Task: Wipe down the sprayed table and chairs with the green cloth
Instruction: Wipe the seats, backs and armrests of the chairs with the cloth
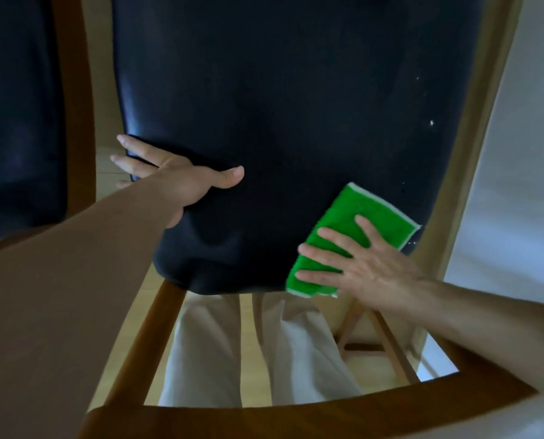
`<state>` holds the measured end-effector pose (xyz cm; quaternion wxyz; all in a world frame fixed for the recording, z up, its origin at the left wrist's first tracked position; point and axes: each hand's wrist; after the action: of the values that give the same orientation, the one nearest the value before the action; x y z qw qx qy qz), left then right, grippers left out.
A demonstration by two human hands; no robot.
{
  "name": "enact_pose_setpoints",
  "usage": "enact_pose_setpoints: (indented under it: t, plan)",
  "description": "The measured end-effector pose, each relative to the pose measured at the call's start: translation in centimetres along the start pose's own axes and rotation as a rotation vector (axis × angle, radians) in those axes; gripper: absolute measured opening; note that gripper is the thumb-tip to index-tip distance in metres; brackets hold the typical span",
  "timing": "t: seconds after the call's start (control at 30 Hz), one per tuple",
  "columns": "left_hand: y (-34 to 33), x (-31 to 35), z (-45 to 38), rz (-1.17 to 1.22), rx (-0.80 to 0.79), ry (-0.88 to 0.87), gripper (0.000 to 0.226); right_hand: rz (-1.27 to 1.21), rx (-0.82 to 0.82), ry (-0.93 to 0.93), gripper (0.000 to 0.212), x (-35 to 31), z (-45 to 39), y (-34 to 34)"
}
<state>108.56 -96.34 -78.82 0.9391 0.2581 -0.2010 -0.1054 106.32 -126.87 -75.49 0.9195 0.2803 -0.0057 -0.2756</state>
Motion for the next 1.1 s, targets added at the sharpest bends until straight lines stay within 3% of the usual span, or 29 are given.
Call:
enact_pose_setpoints:
  t: [0.1,0.2,0.27,0.33,0.37,0.47,0.57,0.73,0.83,0.9,0.97,1.0,1.03,1.1]
  plan:
    - [-0.3,0.1,0.1,0.021,-0.048,-0.009,0.164,0.021,-0.059,-0.106,0.098,3.3,1.6,0.9]
    - [-0.3,0.2,0.0,-0.016,-0.037,-0.001,0.166,-0.131,-0.076,-0.117,0.075,3.4,2.3,3.2]
    - [-0.2,0.2,0.0,-0.055,-0.016,0.029,0.171,-0.313,0.125,-0.186,0.056,2.0,2.7,4.6]
    - [-0.2,0.5,0.1,-0.074,-0.006,0.049,0.173,-0.618,0.434,-0.465,0.029,0.8,3.1,5.8]
    - [-0.3,0.4,0.0,-0.075,0.006,0.049,0.173,-0.784,0.453,-0.660,0.017,0.7,3.1,6.2]
    - [-0.3,0.4,0.2,-0.048,0.000,0.047,0.172,-1.225,0.058,-1.051,0.025,0.5,2.1,5.7]
    - [-0.4,0.4,0.3,-0.041,-0.011,0.034,0.167,-1.796,-0.119,-1.033,0.041,-1.9,0.9,5.1]
    - [-0.5,0.0,0.0,-0.071,-0.064,0.048,0.160,-1.749,-0.184,-1.078,0.050,-4.3,-0.7,4.3]
    - [-0.2,0.2,-0.1,-0.008,-0.167,0.085,0.153,-1.875,-0.194,-1.127,0.047,-3.5,-0.6,4.7]
    - [-0.1,0.3,-0.2,0.043,-0.226,0.089,0.139,-1.989,0.107,-1.283,0.042,-2.5,-0.6,5.2]
    - [0.1,0.5,-0.1,0.076,-0.268,0.080,0.123,-1.695,0.504,-1.525,0.032,-1.8,-1.0,5.4]
    - [0.2,0.7,0.0,0.099,-0.320,0.098,0.127,-1.512,0.607,-1.589,0.037,-1.7,-1.4,5.4]
    - [0.3,0.7,-0.1,0.118,-0.368,0.109,0.139,-1.434,0.630,-1.592,0.048,-2.0,-2.1,5.4]
    - [0.5,0.4,-0.5,0.138,-0.412,0.108,0.152,-1.460,0.471,-1.563,0.060,-3.6,-3.9,5.8]
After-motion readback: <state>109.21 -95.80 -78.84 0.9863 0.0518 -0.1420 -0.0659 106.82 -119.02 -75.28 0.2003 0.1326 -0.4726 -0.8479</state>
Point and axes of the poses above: each hand's wrist, its own z-axis away from the middle knuckle, its own y-axis out of the back of the hand, x = y × z, and after that the axes turned 13 degrees about -y, right-handed
